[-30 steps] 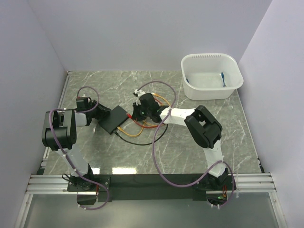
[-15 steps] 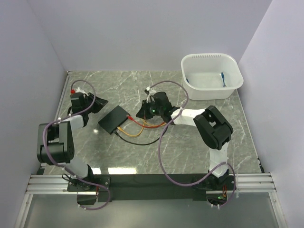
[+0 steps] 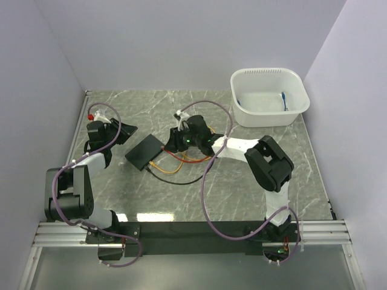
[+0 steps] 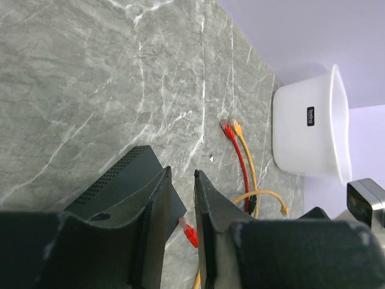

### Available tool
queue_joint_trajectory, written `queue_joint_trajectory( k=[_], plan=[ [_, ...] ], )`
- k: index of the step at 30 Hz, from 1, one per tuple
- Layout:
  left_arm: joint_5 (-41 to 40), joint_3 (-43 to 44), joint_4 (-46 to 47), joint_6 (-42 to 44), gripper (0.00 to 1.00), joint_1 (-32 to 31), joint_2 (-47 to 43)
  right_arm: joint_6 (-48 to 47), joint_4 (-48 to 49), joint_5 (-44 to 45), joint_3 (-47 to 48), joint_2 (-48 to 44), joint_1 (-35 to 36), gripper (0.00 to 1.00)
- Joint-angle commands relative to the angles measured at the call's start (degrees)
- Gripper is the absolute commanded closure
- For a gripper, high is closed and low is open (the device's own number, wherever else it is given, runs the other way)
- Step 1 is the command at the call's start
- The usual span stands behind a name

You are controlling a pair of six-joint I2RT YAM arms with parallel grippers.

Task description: Insert the plug into the switch port

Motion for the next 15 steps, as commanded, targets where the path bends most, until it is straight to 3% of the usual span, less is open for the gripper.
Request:
queue_joint_trajectory(
  k=[1, 15],
  plan=[
    [0.5, 0.1, 1.8, 1.4, 0.72, -0.3, -2.0, -4.9, -4.5, 4.8, 4.5, 1.0, 3.0, 0.56],
    [0.2, -0.2, 1.2, 2.2, 0.72, -0.3, -2.1, -7.7, -7.5, 15.0, 5.2, 0.7, 4.3, 0.52]
  ],
)
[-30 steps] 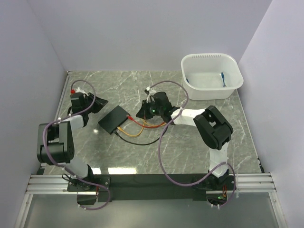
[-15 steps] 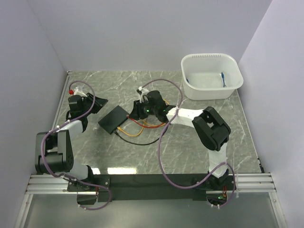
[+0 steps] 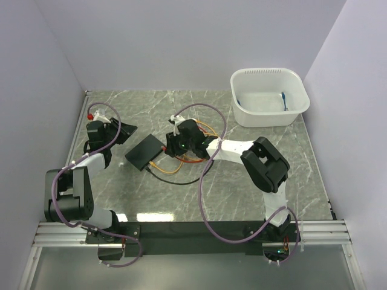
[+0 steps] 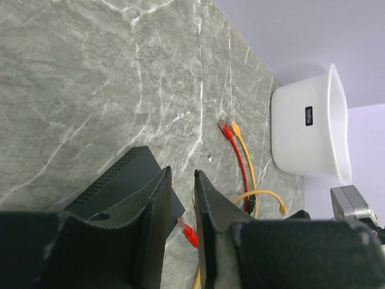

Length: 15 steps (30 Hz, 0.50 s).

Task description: Insert the plug into the switch port

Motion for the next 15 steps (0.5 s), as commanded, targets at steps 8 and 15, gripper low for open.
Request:
queue_joint_trajectory(
  k=[8, 15],
  plan=[
    [0.3, -0.5, 2.1, 1.7, 0.72, -0.2, -0.6, -1.5, -2.3, 3.0, 4.5, 2.1, -0.2, 0.52],
    [0.6, -0.8, 2.4, 1.5, 0.72, -0.3, -0.4, -1.6, -4.5, 2.7, 6.9, 4.3, -0.3, 0.53]
  ],
)
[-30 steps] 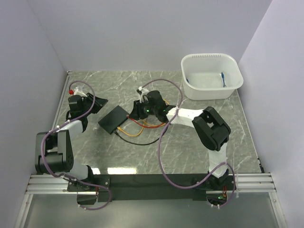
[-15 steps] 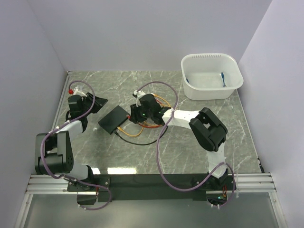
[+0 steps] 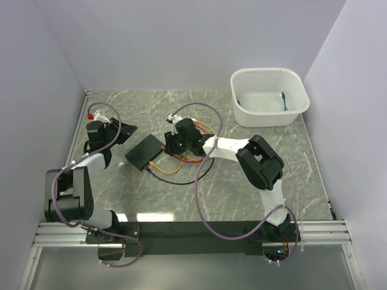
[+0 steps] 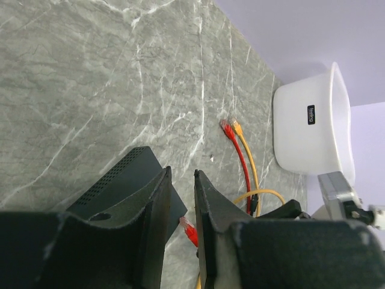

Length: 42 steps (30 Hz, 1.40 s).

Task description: Insert the plug into the switch port

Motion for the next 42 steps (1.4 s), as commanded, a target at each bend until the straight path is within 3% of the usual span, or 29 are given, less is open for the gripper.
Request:
queue_joint_trajectory(
  k=[1, 8, 11, 12, 17, 20, 24, 28, 34, 42],
  plan=[
    [0.4, -0.7, 2.3, 0.7, 0.72, -0.3, -0.7, -0.9, -1.1, 0.3, 2.9, 1.3, -0.2, 0.53],
    [0.4, -0.9, 2.0, 0.9, 0.72, -0.3, -1.1, -0.8, -2.1, -0.1, 4.1, 2.5, -0.2, 0.58],
    [0.4, -1.0, 2.1, 0.9, 0.72, -0.3, -1.1, -0.8, -1.9, -0.5, 3.9, 2.5, -0.3, 0.72],
    [0.4, -1.0, 2.1, 0.8, 0.72, -0.2, -1.0, -0.7, -1.5, -0.5, 3.7, 2.4, -0.2, 0.82],
    [1.1, -1.7, 3.5, 0.9, 0.72, -0.3, -1.7, -0.4, 3.0, -3.1, -0.6, -1.3, -0.4, 1.0],
    [3.2, -2.9, 6.6, 0.7, 0.72, -0.3, -2.9, 1.0, 8.9, -8.7, -5.0, -4.5, -1.2, 1.0],
    [7.5, -5.3, 13.7, -0.9, 0.71, -0.3, -4.5, 4.7, 20.1, -22.4, -10.2, -7.7, -3.6, 1.0],
    [11.3, -7.2, 20.6, -3.2, 0.71, -0.3, -4.9, 7.2, 25.0, -28.2, -12.7, -8.2, -4.5, 1.0],
    [15.8, -10.1, 31.4, -7.5, 0.7, -0.6, -3.6, 8.1, 28.8, -31.9, -13.8, -8.2, -4.5, 1.0],
    [17.1, -9.8, 33.5, -7.1, 0.69, -3.3, -3.3, 8.3, 29.2, -32.0, -14.0, -8.3, -4.6, 1.0]
  ],
)
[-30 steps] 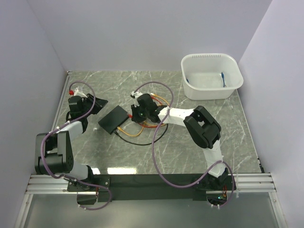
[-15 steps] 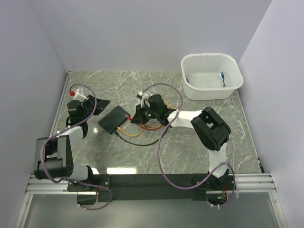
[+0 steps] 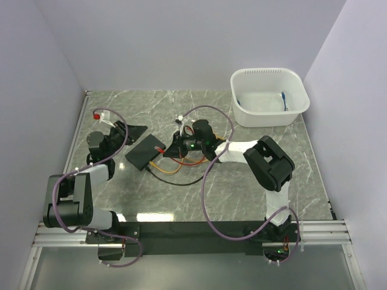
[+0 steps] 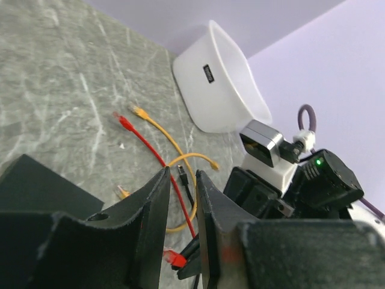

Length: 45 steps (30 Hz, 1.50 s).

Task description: Insert the plug into the switch port

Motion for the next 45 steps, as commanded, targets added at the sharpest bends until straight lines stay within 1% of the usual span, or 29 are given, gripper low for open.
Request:
queue_joint_trajectory(
  k=[1, 3, 5, 8, 9, 10, 11, 12, 13, 15, 16, 17, 20, 24, 28, 31, 32, 36, 40, 45],
  plan=[
    [2.6, 0.3, 5.7, 0.2, 0.69, -1.7, -0.3, 0.4, 3.8, -1.9, -0.3, -3.6, 0.1, 1.0],
    [2.7, 0.6, 5.3, 0.8, 0.69, -2.7, -0.5, 0.4, 3.9, -1.0, -0.6, -4.0, 0.1, 1.0],
    [1.8, 1.1, 3.7, 1.5, 0.69, -3.5, -0.7, -0.2, 3.1, 1.7, -1.3, -4.8, 0.1, 1.0],
    [0.7, 0.9, 2.7, 1.9, 0.7, -3.8, -1.3, -4.6, -0.4, 12.4, -3.2, -8.3, 1.5, 1.0],
    [0.2, 0.8, 2.3, 1.9, 0.7, -3.7, -2.1, -7.7, -1.2, 15.5, -4.3, -10.5, 3.2, 1.0],
    [-0.3, 0.7, 1.8, 1.8, 0.7, -3.9, -2.7, -9.1, -1.8, 21.8, -4.9, -11.6, 4.2, 1.0],
    [-1.2, 0.8, 0.8, 2.1, 0.7, -4.0, -3.3, -10.3, -2.2, 24.8, -5.5, -12.6, 5.3, 1.0],
    [-3.8, 1.1, -3.4, 2.4, 0.7, -4.0, -4.1, -12.1, -1.9, 27.1, -6.8, -14.3, 6.2, 1.0],
    [-5.1, 1.4, -5.2, 2.6, 0.7, -4.1, -5.5, -12.7, -1.3, 30.9, -7.5, -15.0, 7.8, 1.0],
    [-8.5, 1.8, -10.9, 3.7, 0.71, -4.1, -8.4, -15.0, -0.4, 34.3, -9.2, -16.9, 9.2, 1.0],
    [-10.5, 1.5, -14.0, 3.9, 0.71, -5.5, -9.3, -15.8, -0.1, 35.7, -9.6, -17.4, 10.7, 1.0],
    [-11.3, 1.2, -15.2, 4.2, 0.71, -6.2, -10.3, -16.7, 0.2, 39.0, -9.9, -17.8, 11.4, 1.0],
    [-12.9, -0.5, -17.1, 3.9, 0.7, -7.2, -14.3, -20.1, 1.1, 44.0, -10.6, -18.5, 14.3, 1.0],
    [-14.3, -1.6, -20.6, 4.4, 0.7, -8.1, -19.9, -21.0, 1.4, 44.5, -10.7, -18.2, 15.3, 1.0],
    [-13.5, -4.6, -19.7, 4.8, 0.69, -8.4, -22.3, -20.6, 1.9, 44.4, -11.2, -18.6, 15.3, 1.0],
    [-10.9, -7.8, -14.3, 4.5, 0.68, -9.0, -20.9, -20.0, 2.1, 43.6, -11.5, -19.1, 15.2, 1.0],
    [-9.2, -8.4, -11.1, 3.2, 0.67, -9.1, -20.2, -19.8, 2.3, 43.5, -11.5, -19.2, 15.3, 1.0],
    [-8.3, -9.8, -6.9, 1.3, 0.66, -10.6, -16.9, -19.7, 2.1, 43.3, -11.2, -18.8, 15.2, 1.0],
    [-12.2, -7.9, -10.4, 3.1, 0.64, -14.1, -16.9, -19.9, -0.5, 43.3, -9.1, -17.2, 15.2, 1.0],
    [-14.9, -5.5, -12.6, 4.6, 0.63, -16.9, -15.8, -19.9, -1.8, 43.1, -7.9, -15.8, 15.2, 1.0]
  ],
)
